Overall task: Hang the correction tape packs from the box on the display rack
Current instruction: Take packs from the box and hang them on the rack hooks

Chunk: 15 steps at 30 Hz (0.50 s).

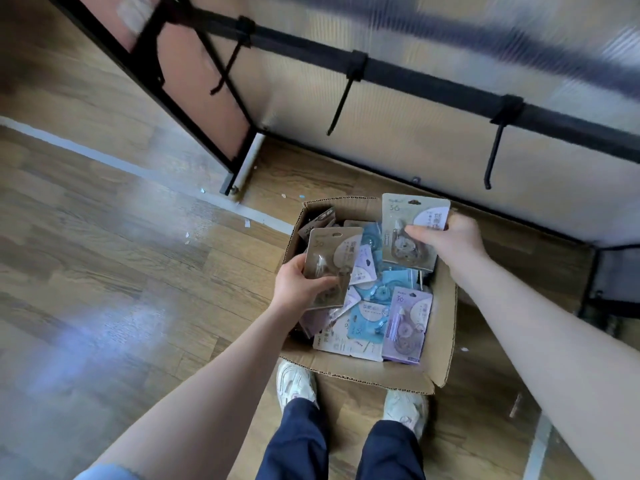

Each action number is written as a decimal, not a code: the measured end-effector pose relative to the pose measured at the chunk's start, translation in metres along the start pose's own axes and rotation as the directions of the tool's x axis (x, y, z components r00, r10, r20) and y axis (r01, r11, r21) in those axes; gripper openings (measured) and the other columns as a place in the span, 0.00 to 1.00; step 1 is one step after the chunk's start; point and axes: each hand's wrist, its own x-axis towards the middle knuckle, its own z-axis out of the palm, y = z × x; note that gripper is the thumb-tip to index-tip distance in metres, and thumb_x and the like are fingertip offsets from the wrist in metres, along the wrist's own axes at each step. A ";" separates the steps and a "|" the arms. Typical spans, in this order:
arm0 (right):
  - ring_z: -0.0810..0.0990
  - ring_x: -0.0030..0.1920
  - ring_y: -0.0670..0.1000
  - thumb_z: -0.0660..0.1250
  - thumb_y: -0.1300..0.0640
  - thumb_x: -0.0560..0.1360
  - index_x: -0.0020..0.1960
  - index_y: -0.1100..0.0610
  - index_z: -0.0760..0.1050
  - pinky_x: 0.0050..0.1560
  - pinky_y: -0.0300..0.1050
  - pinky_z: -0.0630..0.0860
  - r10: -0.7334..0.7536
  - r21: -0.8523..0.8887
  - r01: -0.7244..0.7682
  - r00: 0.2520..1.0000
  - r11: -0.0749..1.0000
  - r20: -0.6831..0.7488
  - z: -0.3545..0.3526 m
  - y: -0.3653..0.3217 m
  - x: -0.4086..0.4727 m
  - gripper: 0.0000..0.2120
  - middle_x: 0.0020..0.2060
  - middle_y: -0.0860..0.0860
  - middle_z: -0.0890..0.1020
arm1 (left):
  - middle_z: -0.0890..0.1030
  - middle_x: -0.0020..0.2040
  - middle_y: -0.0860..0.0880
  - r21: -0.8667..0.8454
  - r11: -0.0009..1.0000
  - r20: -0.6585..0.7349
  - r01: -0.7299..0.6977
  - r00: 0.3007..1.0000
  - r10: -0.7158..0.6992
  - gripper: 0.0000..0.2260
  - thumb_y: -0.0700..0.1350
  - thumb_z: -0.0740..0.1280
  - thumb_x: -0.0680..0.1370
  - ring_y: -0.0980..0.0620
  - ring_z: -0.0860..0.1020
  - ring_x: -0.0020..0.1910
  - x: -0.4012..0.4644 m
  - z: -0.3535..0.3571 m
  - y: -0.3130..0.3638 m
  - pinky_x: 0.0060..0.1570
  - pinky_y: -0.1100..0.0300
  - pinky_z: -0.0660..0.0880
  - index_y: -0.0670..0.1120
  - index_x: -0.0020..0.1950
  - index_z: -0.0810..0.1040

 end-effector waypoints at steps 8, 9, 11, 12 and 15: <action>0.79 0.39 0.41 0.75 0.60 0.69 0.41 0.50 0.75 0.34 0.37 0.72 -0.117 0.083 0.117 0.993 0.990 0.004 -0.042 -0.082 -0.074 0.09 0.38 0.44 0.80 | 0.83 0.45 0.48 -0.144 0.982 0.053 -0.120 0.990 0.129 0.13 0.36 0.76 0.69 0.52 0.82 0.45 -0.056 -0.037 0.101 0.41 0.60 0.81 0.46 0.48 0.78; 0.79 0.39 0.41 0.75 0.60 0.69 0.41 0.50 0.76 0.34 0.37 0.73 -0.130 0.091 0.130 0.992 0.987 -0.002 -0.047 -0.092 -0.082 0.09 0.38 0.45 0.81 | 0.83 0.46 0.47 -0.151 0.979 0.055 -0.140 0.987 0.150 0.13 0.36 0.76 0.68 0.51 0.82 0.45 -0.061 -0.043 0.112 0.41 0.60 0.81 0.45 0.49 0.78; 0.80 0.39 0.42 0.75 0.62 0.69 0.42 0.51 0.76 0.33 0.35 0.73 -0.161 0.113 0.162 0.987 0.980 -0.017 -0.055 -0.113 -0.097 0.09 0.39 0.46 0.81 | 0.83 0.45 0.46 -0.146 0.971 0.046 -0.188 0.979 0.196 0.12 0.35 0.76 0.68 0.50 0.82 0.44 -0.073 -0.053 0.135 0.44 0.56 0.81 0.44 0.48 0.78; 0.80 0.39 0.41 0.75 0.62 0.68 0.42 0.51 0.77 0.33 0.34 0.73 -0.182 0.121 0.183 0.983 0.976 -0.025 -0.059 -0.124 -0.105 0.10 0.39 0.45 0.81 | 0.83 0.44 0.45 -0.138 0.968 0.034 -0.210 0.976 0.217 0.12 0.35 0.76 0.68 0.49 0.81 0.44 -0.078 -0.058 0.145 0.46 0.53 0.81 0.44 0.46 0.78; 0.80 0.40 0.42 0.75 0.63 0.68 0.42 0.50 0.77 0.35 0.35 0.73 -0.243 0.132 0.245 0.969 0.960 -0.036 -0.068 -0.154 -0.127 0.11 0.39 0.45 0.82 | 0.82 0.42 0.47 -0.145 0.949 0.019 -0.279 0.959 0.284 0.13 0.33 0.76 0.67 0.50 0.80 0.42 -0.094 -0.074 0.174 0.45 0.56 0.80 0.47 0.44 0.78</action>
